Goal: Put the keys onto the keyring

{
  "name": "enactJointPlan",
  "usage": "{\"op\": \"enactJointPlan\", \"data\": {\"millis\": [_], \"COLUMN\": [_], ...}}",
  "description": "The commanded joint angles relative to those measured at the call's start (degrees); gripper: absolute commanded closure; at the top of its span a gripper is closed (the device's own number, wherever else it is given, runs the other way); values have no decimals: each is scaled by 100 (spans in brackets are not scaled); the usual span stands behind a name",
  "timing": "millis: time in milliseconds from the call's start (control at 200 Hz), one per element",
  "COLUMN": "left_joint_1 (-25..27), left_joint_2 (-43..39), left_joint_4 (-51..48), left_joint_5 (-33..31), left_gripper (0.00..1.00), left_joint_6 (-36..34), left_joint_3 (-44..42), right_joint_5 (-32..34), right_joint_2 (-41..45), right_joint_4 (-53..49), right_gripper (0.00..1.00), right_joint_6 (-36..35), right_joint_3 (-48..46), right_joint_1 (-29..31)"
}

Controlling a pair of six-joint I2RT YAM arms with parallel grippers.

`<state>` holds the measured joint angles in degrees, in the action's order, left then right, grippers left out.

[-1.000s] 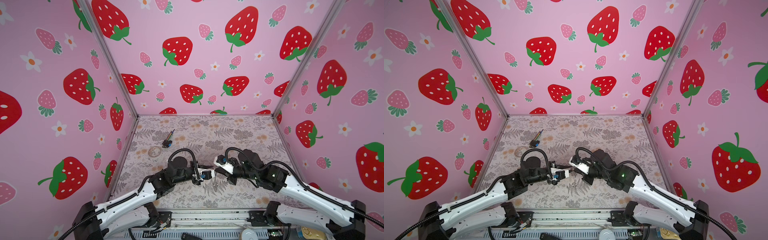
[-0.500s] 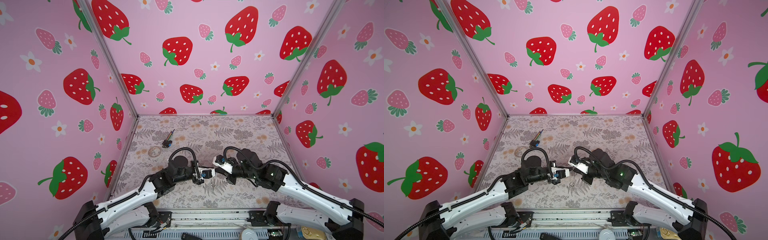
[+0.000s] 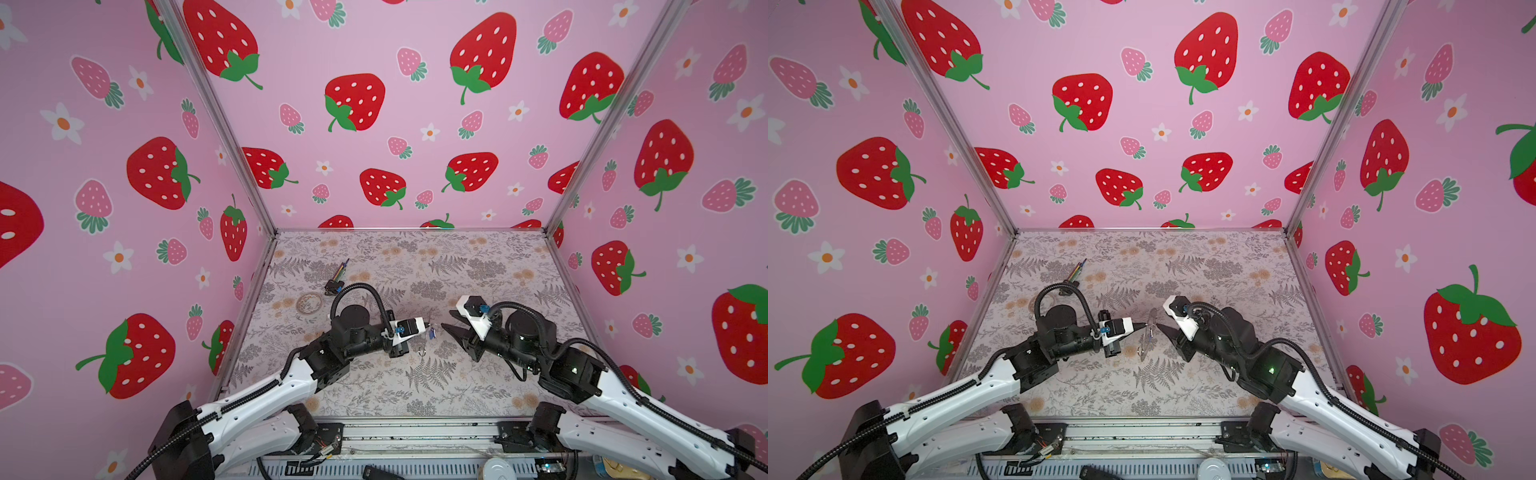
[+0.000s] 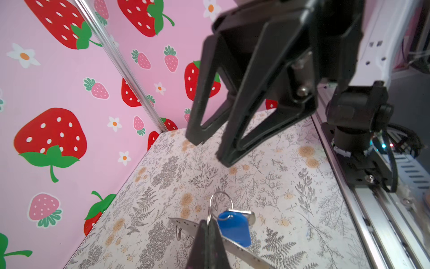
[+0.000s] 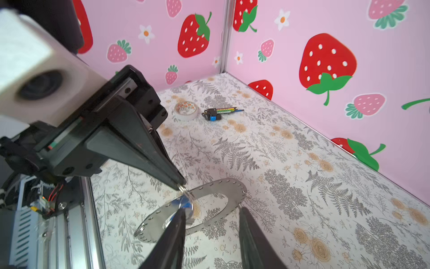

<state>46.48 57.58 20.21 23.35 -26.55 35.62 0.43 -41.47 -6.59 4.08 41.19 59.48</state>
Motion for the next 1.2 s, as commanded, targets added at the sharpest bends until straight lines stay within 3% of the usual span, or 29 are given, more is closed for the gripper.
{"op": "enactJointPlan", "data": {"millis": [0,270,805,1066,1196], "left_joint_1": [-42,-55,-51,-51,-51], "left_joint_2": [-42,-264,-362,-419,-450], "left_joint_4": [735,848,706,652,560], "left_joint_5": [290,467,451,394,332], "left_gripper": [100,100,100,100,100], "left_joint_6": [427,377,131,33,-49], "left_joint_3": [-38,-125,-99,-134,-148], "right_joint_5": [-7,-1104,-1262,-1294,-1268], "right_joint_2": [281,234,-45,-192,-69], "right_joint_4": [1001,1739,1930,1948,1951], "right_gripper": [61,61,73,83,78], "right_joint_6": [718,1179,1796,2031,2131], "right_joint_3": [-387,-751,-751,-700,-752], "right_joint_1": [-40,-50,-103,-188,-233]}}
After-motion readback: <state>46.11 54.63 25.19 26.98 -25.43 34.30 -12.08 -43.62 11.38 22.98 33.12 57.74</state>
